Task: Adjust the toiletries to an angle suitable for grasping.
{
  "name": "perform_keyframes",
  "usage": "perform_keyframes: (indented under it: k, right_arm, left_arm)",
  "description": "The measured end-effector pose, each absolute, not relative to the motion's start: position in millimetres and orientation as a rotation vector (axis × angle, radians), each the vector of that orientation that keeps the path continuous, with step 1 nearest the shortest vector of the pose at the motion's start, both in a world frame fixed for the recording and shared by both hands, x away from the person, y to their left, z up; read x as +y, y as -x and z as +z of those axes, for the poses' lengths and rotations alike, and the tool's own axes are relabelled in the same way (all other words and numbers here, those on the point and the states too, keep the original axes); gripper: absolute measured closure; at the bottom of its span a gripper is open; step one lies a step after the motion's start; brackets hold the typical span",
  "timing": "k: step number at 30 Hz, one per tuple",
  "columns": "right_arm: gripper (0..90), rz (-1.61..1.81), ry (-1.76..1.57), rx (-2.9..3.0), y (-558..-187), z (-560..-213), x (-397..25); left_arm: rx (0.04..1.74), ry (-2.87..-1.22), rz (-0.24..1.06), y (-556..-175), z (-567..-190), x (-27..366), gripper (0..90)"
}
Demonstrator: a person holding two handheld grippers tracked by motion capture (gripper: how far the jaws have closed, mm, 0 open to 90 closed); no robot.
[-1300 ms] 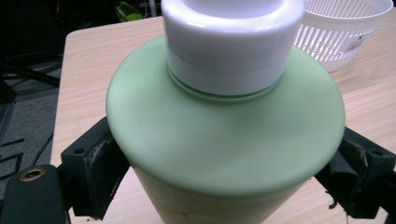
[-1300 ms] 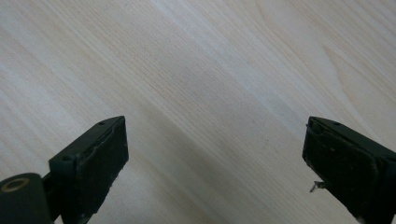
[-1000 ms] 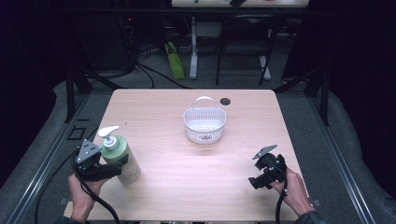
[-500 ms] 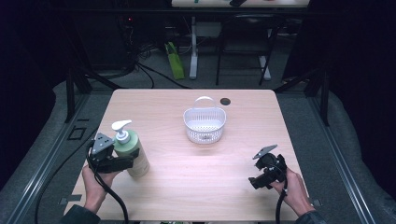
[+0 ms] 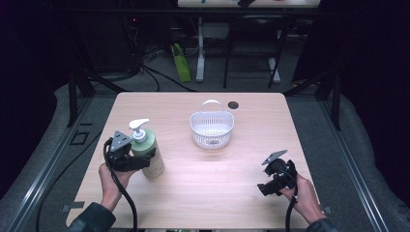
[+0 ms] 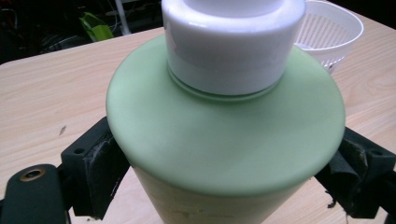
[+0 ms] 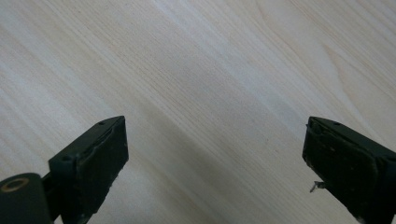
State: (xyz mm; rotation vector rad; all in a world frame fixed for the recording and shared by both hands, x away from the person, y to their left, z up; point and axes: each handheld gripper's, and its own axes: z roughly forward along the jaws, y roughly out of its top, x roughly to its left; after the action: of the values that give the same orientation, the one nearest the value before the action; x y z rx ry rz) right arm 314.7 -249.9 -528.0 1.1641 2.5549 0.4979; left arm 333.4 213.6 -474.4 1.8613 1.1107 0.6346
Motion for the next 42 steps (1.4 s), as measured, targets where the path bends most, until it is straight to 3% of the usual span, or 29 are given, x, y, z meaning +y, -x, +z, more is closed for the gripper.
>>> perform_keyframes:
  k: [20, 42]
  right_arm:
    - [6.4, 0.503, -1.178, 2.554, -315.7, -527.7, -251.7]
    - [6.4, 0.522, -1.201, 2.565, -315.6, -529.1, -252.2]
  left_arm:
    - [1.059, -1.872, 0.612, -367.1, -474.9, 160.0, 12.2]
    - [1.009, -1.893, 0.616, -381.8, -473.9, 135.2, 10.9]
